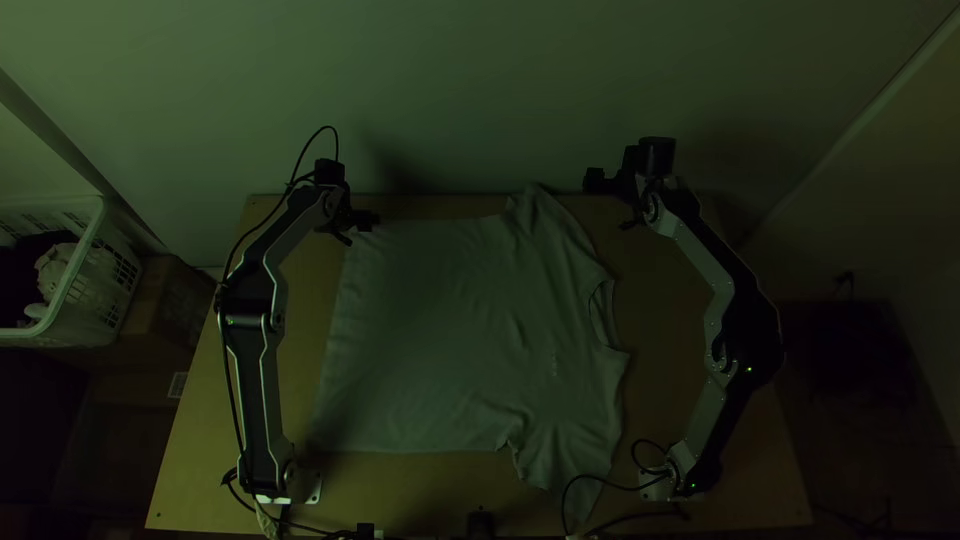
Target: Fold the t-shirt
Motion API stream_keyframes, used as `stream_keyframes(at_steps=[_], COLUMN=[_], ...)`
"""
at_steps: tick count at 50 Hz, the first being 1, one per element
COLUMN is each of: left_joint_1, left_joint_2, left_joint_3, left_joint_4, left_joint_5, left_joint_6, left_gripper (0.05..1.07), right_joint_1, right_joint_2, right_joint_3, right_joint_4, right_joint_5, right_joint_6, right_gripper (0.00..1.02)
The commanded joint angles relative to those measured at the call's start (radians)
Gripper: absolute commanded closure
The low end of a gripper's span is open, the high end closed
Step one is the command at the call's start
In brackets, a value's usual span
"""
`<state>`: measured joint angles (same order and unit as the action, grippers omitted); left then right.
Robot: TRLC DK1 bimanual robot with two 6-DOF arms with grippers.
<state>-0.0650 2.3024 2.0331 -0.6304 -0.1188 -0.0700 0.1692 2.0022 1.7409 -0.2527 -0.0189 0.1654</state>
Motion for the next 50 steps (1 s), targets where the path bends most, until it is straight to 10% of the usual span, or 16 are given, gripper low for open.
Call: stream_keyframes(at_steps=[1, 50], left_joint_1=[-0.009, 0.028], left_joint_2=[0.038, -0.017], left_joint_3=[0.016, 0.038], left_joint_4=[0.018, -0.069], left_joint_5=[-0.008, 0.018], left_joint_6=[0.022, 0.032], left_gripper=[0.91, 1.05], right_joint_1=[0.009, 0.046], right_joint_2=[0.02, 0.441], right_joint_3=[0.017, 0.505], right_joint_4=[0.003, -0.418], right_joint_5=[-0.004, -0.004], right_joint_6=[0.022, 0.126], right_gripper=[0.04, 0.17])
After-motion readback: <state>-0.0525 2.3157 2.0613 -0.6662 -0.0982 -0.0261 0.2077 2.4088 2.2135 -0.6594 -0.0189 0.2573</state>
